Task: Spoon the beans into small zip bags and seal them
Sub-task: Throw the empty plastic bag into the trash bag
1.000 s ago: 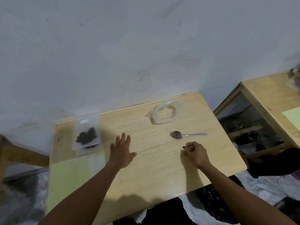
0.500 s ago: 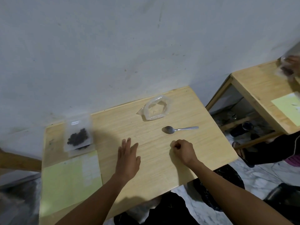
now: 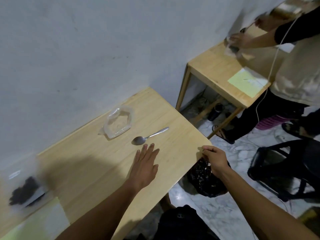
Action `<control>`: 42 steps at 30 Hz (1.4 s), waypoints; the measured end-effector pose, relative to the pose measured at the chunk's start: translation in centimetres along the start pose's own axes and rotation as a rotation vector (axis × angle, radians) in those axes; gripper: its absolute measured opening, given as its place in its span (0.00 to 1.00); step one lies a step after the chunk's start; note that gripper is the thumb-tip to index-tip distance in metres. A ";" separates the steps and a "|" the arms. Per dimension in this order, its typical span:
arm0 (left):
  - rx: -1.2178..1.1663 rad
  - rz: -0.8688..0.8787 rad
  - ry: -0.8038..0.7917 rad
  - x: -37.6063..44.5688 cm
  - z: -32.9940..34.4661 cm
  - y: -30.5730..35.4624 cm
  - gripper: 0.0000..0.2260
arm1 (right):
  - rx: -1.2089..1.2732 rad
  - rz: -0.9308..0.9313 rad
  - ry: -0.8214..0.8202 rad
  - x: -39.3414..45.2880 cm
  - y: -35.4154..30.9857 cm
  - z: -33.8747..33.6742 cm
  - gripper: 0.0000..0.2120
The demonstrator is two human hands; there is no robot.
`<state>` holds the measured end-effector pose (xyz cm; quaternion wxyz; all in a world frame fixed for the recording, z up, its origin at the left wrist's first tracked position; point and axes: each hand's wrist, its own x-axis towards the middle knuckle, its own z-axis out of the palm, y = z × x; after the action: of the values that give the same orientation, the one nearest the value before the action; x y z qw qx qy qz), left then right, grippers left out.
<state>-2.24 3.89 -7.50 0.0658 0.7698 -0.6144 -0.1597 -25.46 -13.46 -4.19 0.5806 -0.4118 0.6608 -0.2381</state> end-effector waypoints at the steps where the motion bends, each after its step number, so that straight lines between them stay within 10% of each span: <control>1: 0.003 0.017 -0.012 0.7 0.1 0.4 0.27 | -0.007 0.014 0.041 0.8 0.7 -1.1 0.08; 17: 0.044 0.099 -0.009 2.8 1.9 1.4 0.28 | -0.182 0.129 0.286 3.7 4.7 -6.4 0.13; 26: -0.009 0.134 -0.041 1.4 0.7 -0.6 0.27 | -0.267 -0.460 0.248 1.5 -3.3 0.2 0.09; 42: -0.092 -0.327 -0.006 -5.3 -2.3 -5.3 0.30 | -0.686 -0.746 -0.636 0.3 -11.7 23.2 0.26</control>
<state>2.36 10.06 -6.01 0.0724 0.8551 -0.4733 -0.1987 0.03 -16.30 -0.04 0.4610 -0.8311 0.3043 -0.0642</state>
